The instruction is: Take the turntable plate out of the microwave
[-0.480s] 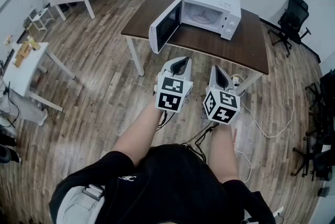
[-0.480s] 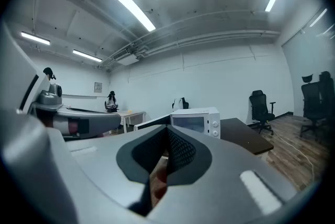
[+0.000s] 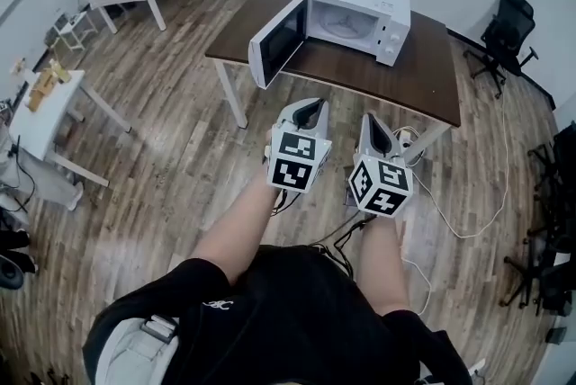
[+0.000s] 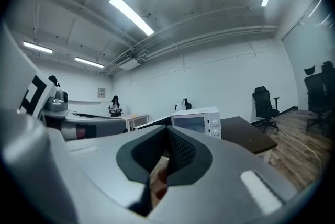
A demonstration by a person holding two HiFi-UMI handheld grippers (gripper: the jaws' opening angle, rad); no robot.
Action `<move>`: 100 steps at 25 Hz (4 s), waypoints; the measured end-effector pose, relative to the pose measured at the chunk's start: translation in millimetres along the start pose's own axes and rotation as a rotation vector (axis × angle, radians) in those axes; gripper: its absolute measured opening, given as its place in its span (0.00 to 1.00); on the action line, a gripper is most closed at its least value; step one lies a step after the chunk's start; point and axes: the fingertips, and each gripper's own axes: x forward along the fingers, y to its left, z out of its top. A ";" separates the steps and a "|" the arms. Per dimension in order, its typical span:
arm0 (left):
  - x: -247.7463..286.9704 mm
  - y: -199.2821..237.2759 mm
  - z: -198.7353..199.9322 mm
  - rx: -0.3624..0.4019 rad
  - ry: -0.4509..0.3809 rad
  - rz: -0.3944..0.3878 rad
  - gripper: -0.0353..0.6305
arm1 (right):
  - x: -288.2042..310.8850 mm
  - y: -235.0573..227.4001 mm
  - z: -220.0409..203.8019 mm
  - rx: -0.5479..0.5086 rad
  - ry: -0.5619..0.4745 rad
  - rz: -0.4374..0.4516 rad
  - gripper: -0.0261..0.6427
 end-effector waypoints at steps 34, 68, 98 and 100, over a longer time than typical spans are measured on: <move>155.2 23.7 -20.4 -0.029 0.010 0.006 0.07 | 115.7 -93.9 -29.8 0.001 0.070 -0.022 0.04; 429.2 199.8 -69.4 -0.237 0.186 -0.075 0.07 | 440.8 -171.5 -87.1 0.135 0.267 -0.149 0.04; 510.7 229.7 -105.1 -0.190 0.278 -0.051 0.07 | 587.7 -272.4 -194.7 1.104 0.247 -0.366 0.24; 512.8 230.5 -104.3 -0.190 0.279 -0.052 0.06 | 588.6 -275.2 -198.4 1.118 0.259 -0.390 0.24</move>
